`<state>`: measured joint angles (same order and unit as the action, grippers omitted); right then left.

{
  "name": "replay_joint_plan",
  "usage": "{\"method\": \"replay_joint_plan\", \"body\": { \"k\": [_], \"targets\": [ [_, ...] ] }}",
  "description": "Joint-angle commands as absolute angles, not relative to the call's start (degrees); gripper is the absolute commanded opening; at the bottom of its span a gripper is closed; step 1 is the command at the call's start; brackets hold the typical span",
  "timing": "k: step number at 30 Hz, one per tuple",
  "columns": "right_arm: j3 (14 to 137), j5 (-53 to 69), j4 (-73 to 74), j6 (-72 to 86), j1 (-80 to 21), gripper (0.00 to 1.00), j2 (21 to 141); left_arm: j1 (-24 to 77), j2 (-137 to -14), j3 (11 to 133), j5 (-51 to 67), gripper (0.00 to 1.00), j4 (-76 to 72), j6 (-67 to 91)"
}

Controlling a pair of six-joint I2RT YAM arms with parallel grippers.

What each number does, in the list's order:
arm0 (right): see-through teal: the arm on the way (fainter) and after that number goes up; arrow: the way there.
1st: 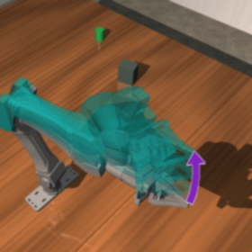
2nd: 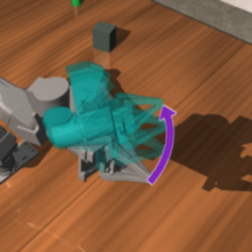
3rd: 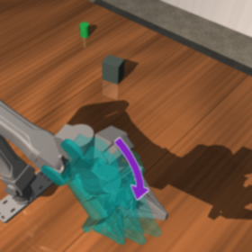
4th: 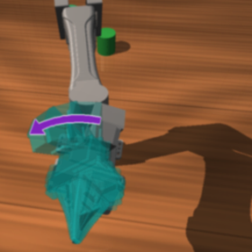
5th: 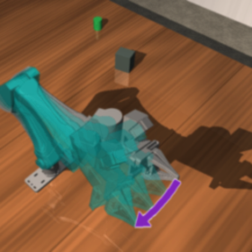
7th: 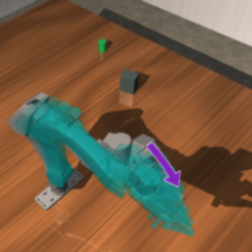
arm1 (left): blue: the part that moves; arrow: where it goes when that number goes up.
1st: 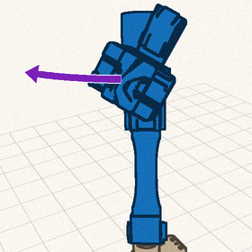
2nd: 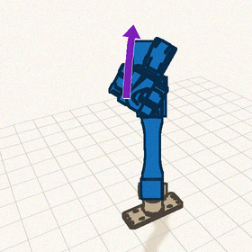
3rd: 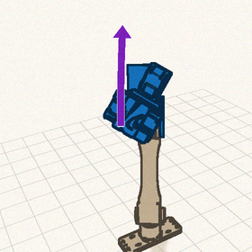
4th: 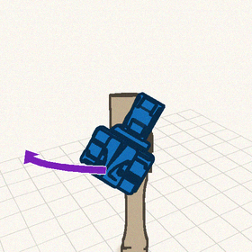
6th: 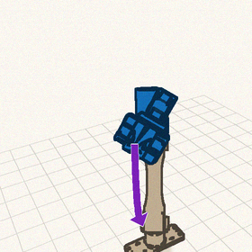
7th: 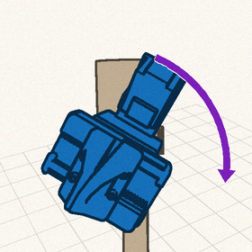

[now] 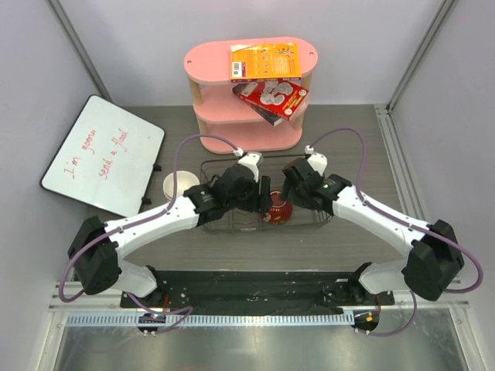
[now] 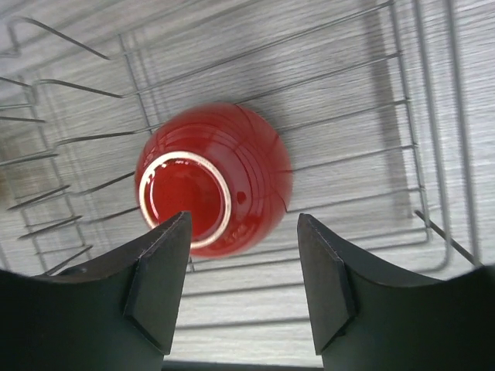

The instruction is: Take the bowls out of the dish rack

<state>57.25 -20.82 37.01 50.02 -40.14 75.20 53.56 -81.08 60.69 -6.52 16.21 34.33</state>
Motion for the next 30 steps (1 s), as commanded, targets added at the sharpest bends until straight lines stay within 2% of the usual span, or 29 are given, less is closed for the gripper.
{"method": "replay_joint_plan", "body": {
  "k": [1,6,9,10,13,24,27,30],
  "targets": [
    [59.4,-22.1,34.0,49.0,-41.0,0.63,78.2,53.7,-78.5,60.4,-9.8,0.66,15.9,34.2],
    [59.0,-23.1,34.2,49.0,-41.0,0.59,81.9,53.7,-77.3,60.1,-10.5,0.66,16.3,33.9],
    [57.7,-23.5,34.8,49.6,-41.0,0.44,82.6,53.7,-77.5,59.9,-10.4,0.66,16.3,34.1],
    [57.4,-23.6,35.2,50.3,-41.0,0.32,82.6,53.7,-77.6,59.7,-10.4,0.66,16.3,34.1],
    [55.5,-24.9,35.6,51.1,-40.9,0.26,81.4,53.7,-77.7,59.6,-10.2,0.66,16.0,34.2],
    [52.6,-26.4,38.8,50.8,-36.7,0.25,77.3,53.7,-77.3,58.4,-10.4,0.65,15.4,34.7],
    [52.5,-26.3,38.2,50.2,-36.7,0.29,75.3,53.7,-77.8,59.5,-9.1,0.65,15.8,34.6],
    [51.6,-24.2,35.5,49.3,-36.7,0.39,73.2,53.7,-78.3,60.9,-8.7,0.65,17.2,34.3]
  ]
}}
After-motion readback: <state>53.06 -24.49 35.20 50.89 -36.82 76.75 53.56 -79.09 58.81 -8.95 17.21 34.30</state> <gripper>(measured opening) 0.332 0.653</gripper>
